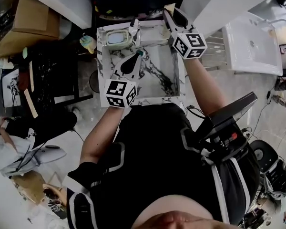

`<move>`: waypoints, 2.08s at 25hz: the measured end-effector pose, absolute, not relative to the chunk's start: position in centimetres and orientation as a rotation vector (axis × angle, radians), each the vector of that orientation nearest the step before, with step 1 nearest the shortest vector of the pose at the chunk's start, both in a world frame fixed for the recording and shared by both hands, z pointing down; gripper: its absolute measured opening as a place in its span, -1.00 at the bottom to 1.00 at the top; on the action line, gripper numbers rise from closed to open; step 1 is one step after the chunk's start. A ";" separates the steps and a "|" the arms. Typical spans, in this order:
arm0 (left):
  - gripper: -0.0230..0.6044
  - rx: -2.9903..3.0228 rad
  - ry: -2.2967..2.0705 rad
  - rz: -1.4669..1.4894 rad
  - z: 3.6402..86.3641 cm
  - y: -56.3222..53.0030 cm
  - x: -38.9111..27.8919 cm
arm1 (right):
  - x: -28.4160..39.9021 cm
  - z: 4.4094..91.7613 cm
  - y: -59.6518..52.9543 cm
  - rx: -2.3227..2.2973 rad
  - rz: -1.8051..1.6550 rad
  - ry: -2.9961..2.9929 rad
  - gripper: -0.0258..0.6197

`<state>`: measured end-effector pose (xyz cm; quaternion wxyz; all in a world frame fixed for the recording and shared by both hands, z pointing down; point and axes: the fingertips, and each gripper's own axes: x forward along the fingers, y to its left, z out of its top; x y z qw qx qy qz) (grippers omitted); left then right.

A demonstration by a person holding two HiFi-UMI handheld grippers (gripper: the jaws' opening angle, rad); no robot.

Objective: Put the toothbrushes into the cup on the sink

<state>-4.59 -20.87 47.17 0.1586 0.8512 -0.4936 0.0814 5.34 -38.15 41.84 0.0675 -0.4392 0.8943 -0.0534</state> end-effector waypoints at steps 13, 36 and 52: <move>-0.91 2.408 -1.403 0.310 49.0 -21.8 -4.7 | 6.6 43.6 -39.3 -1.405 -0.028 2.622 -0.57; -0.91 2.436 -1.319 0.355 49.9 -21.0 -5.2 | 4.6 43.8 -37.3 -1.562 0.429 2.689 -0.58; -0.91 2.492 -1.242 0.341 49.5 -20.1 -7.8 | 4.0 42.3 -36.3 -1.721 0.448 2.608 -0.58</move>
